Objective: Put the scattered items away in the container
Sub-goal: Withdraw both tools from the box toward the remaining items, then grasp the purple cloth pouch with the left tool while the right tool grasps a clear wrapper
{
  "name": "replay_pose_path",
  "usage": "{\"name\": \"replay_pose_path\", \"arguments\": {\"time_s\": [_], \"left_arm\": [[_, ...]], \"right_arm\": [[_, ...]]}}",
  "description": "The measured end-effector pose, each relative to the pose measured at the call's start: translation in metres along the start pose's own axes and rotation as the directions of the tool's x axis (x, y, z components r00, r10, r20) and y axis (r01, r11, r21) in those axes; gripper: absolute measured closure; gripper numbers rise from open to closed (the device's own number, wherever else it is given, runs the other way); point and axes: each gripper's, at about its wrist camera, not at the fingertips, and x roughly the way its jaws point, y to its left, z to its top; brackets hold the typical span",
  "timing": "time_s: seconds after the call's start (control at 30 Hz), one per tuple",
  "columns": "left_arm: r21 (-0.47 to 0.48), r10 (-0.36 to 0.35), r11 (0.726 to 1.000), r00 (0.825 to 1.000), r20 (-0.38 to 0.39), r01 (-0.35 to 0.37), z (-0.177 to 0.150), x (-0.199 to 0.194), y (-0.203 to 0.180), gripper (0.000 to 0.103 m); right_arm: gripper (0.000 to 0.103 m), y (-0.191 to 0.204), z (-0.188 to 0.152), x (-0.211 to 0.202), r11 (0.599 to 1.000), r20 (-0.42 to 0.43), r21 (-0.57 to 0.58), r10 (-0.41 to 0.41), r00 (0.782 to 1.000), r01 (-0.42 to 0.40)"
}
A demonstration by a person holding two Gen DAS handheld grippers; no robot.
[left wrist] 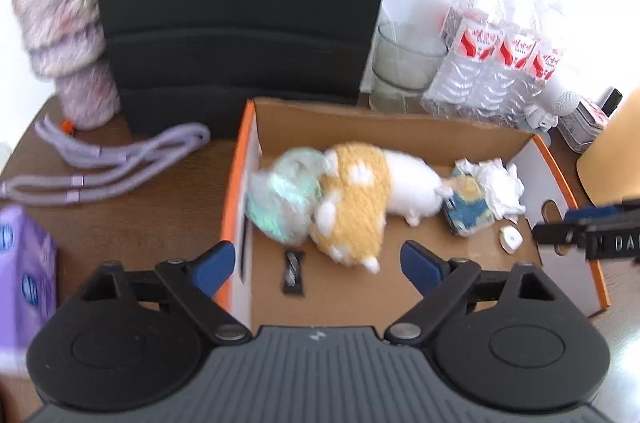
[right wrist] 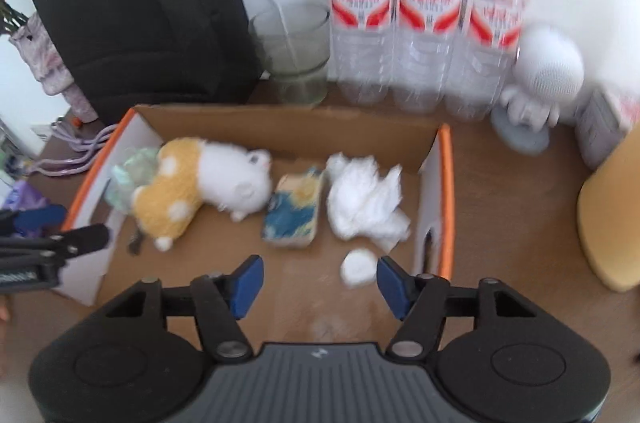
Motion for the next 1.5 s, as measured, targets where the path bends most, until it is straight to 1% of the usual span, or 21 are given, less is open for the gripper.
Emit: {"name": "replay_pose_path", "arguments": {"time_s": [0.1, 0.17, 0.23, 0.3, 0.33, 0.4, 0.47, 0.53, 0.6, 0.7, 0.8, 0.87, 0.9, 0.97, 1.0, 1.03, 1.1, 1.13, 1.2, 1.33, 1.5], "left_arm": [[0.008, 0.018, 1.0, 1.0, 0.025, -0.018, -0.015, -0.021, -0.016, 0.007], [0.038, 0.045, 0.998, 0.995, 0.091, -0.048, -0.027, -0.044, -0.026, 0.004], [0.063, 0.054, 0.996, 0.98, 0.19, -0.067, -0.043, -0.07, -0.034, 0.001], [0.072, 0.054, 0.994, 0.951, 0.304, -0.08, -0.063, -0.095, -0.04, 0.0], [0.071, 0.048, 0.994, 0.927, 0.372, -0.08, -0.075, -0.108, -0.041, 0.0], [0.081, 0.02, 0.994, 0.865, 0.501, -0.07, -0.1, -0.129, -0.044, 0.0], [0.093, -0.004, 0.994, 0.814, 0.58, -0.062, -0.121, -0.143, -0.047, 0.0], [0.106, -0.026, 0.993, 0.789, 0.613, -0.05, -0.136, -0.153, -0.049, 0.0], [0.112, -0.041, 0.993, 0.782, 0.622, -0.037, -0.146, -0.161, -0.051, 0.0], [0.102, -0.037, 0.994, 0.78, 0.625, -0.035, -0.158, -0.171, -0.049, 0.0], [0.076, 0.023, 0.993, 0.779, 0.627, -0.091, -0.187, -0.178, -0.043, 0.0], [0.069, 0.054, 0.99, 0.784, 0.618, -0.122, -0.225, -0.179, -0.038, 0.0], [0.075, 0.052, 0.99, 0.796, 0.603, -0.122, -0.244, -0.176, -0.036, 0.0], [0.094, 0.048, 0.989, 0.84, 0.54, -0.117, -0.282, -0.171, -0.03, 0.0], [0.094, 0.047, 0.989, 0.853, 0.519, -0.112, -0.3, -0.171, -0.026, 0.0], [0.082, 0.052, 0.991, 0.861, 0.506, -0.108, -0.318, -0.172, -0.022, 0.0], [0.055, 0.059, 0.994, 0.873, 0.485, -0.098, -0.344, -0.173, -0.012, 0.0], [0.039, 0.071, 0.994, 0.881, 0.467, -0.101, -0.349, -0.172, -0.006, 0.0], [0.001, 0.102, 0.993, 0.898, 0.428, -0.114, -0.345, -0.17, 0.007, 0.0], [-0.05, 0.138, 0.99, 0.884, 0.447, -0.13, -0.323, -0.167, 0.024, 0.0], [-0.034, 0.107, 0.994, 0.904, 0.414, -0.102, -0.303, -0.148, 0.023, 0.0]], "right_arm": [[0.042, 0.004, -0.023, -0.02, 0.999, 0.032, 0.038, -0.011, 0.999, 0.01], [0.041, 0.006, -0.039, -0.038, 0.999, 0.077, 0.029, -0.034, 0.996, 0.032], [0.041, 0.011, -0.055, -0.059, 0.998, 0.145, 0.013, -0.065, 0.987, 0.064], [0.039, 0.022, -0.074, -0.084, 0.995, 0.256, -0.023, -0.091, 0.962, 0.1], [0.036, 0.028, -0.085, -0.097, 0.993, 0.334, -0.049, -0.086, 0.939, 0.109], [0.019, 0.042, -0.112, -0.118, 0.988, 0.484, -0.088, -0.067, 0.872, 0.125], [0.015, 0.051, -0.136, -0.13, 0.985, 0.576, -0.113, -0.04, 0.816, 0.128], [0.015, 0.056, -0.151, -0.134, 0.983, 0.601, -0.125, -0.03, 0.799, 0.131], [0.015, 0.061, -0.164, -0.136, 0.983, 0.618, -0.118, -0.037, 0.785, 0.14], [0.015, 0.064, -0.183, -0.143, 0.984, 0.639, -0.108, -0.04, 0.768, 0.14], [0.015, 0.061, -0.215, -0.151, 0.988, 0.659, -0.066, -0.059, 0.75, 0.136], [0.015, 0.057, -0.251, -0.154, 0.99, 0.648, -0.031, -0.087, 0.757, 0.14], [0.015, 0.055, -0.272, -0.155, 0.99, 0.639, -0.009, -0.102, 0.763, 0.14], [0.015, 0.053, -0.317, -0.155, 0.992, 0.621, 0.014, -0.107, 0.776, 0.126], [0.015, 0.053, -0.338, -0.154, 0.993, 0.615, 0.019, -0.104, 0.782, 0.117], [0.015, 0.052, -0.359, -0.151, 0.994, 0.607, 0.03, -0.102, 0.788, 0.105], [0.016, 0.052, -0.383, -0.143, 0.998, 0.57, 0.007, -0.061, 0.82, 0.07], [0.018, 0.055, -0.386, -0.137, 0.998, 0.549, -0.028, -0.037, 0.835, 0.063], [0.029, 0.062, -0.38, -0.126, 0.995, 0.532, -0.073, -0.023, 0.846, 0.073], [0.03, 0.077, -0.332, -0.092, 0.992, 0.507, -0.123, 0.027, 0.862, 0.041], [0.052, 0.096, -0.264, -0.043, 0.982, 0.439, -0.191, 0.093, 0.894, -0.009]]}}
